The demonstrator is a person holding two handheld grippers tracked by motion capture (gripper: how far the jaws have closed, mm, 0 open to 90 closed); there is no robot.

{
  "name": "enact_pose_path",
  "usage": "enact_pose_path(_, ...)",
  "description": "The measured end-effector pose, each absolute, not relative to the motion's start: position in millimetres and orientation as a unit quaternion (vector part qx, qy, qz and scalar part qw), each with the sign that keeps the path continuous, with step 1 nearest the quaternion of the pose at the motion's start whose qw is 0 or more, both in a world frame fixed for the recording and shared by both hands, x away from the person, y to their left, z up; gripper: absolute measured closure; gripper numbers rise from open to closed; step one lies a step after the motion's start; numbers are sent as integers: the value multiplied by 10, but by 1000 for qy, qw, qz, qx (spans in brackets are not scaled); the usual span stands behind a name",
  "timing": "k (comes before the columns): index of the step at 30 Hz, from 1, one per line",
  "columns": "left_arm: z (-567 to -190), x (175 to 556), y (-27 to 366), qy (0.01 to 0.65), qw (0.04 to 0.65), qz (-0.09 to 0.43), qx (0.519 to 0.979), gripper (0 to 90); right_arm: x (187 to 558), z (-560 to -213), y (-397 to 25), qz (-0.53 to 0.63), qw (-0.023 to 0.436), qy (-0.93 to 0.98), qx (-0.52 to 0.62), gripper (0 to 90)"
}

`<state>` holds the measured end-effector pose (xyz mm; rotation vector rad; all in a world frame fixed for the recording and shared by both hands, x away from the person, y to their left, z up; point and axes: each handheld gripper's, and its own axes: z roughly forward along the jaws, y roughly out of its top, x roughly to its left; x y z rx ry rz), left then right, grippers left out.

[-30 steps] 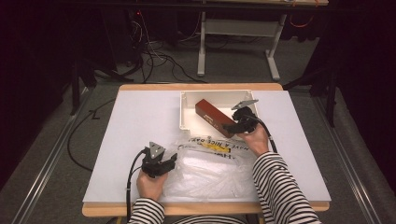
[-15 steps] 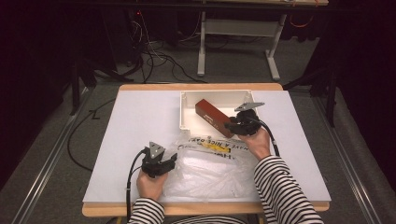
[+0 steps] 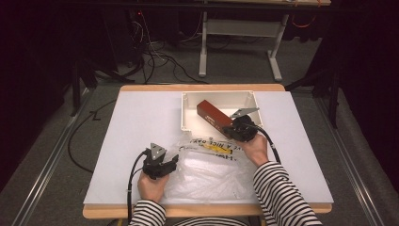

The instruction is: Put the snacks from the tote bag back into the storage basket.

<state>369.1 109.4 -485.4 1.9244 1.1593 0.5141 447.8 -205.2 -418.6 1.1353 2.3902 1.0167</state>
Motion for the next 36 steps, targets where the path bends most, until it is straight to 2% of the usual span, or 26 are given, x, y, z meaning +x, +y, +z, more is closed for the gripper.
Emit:
enact_pose_path(18, -4854, 3691, 1094, 460, 406, 205, 763, 439, 4570, -4391, -1960, 314, 144, 840, 420, 900)
enact_pose_path(36, -4852, 3688, 1091, 459, 404, 206, 764, 439, 4713, -4410, -2054, 297, 153, 827, 452, 900)
